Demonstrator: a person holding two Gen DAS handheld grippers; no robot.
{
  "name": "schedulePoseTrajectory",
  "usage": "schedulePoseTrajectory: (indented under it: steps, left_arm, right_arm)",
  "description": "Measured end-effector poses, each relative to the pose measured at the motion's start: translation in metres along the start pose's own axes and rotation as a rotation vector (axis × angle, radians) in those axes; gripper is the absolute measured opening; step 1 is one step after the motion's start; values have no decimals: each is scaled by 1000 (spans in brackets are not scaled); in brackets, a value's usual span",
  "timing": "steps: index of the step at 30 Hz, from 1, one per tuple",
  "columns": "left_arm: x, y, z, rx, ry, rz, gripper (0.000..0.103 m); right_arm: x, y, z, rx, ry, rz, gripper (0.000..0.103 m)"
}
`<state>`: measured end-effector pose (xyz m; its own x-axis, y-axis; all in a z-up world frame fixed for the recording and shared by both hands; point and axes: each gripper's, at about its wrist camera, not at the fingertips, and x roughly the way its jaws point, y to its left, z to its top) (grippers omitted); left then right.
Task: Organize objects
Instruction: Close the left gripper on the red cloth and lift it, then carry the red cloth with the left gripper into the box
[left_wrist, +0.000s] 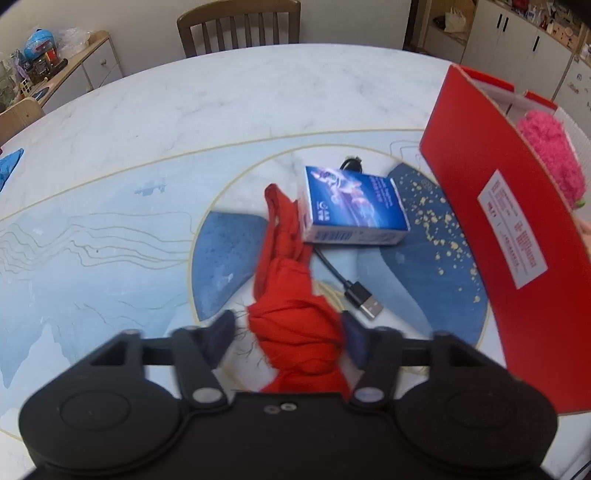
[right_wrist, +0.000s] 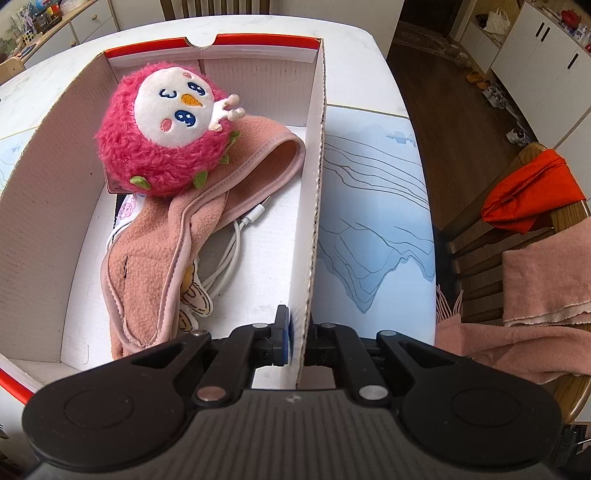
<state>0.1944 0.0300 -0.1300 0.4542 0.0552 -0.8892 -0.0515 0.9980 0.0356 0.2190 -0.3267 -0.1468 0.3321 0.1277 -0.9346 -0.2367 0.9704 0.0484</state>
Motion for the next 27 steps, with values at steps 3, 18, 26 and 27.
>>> schedulePoseTrajectory:
  steps: [3, 18, 26, 27]
  left_arm:
    - [-6, 1, 1, -15, -16, 1, 39]
    - [-88, 7, 17, -46, -128, -86, 36]
    - [-132, -28, 34, 19, -198, -186, 36]
    - [-137, -34, 36, 29, -206, -202, 36]
  right_arm:
    - [0, 0, 0, 2, -1, 1, 5]
    - [0, 0, 0, 1, -2, 1, 5]
    - [0, 0, -1, 2, -3, 1, 5]
    - [0, 0, -1, 1, -2, 1, 5]
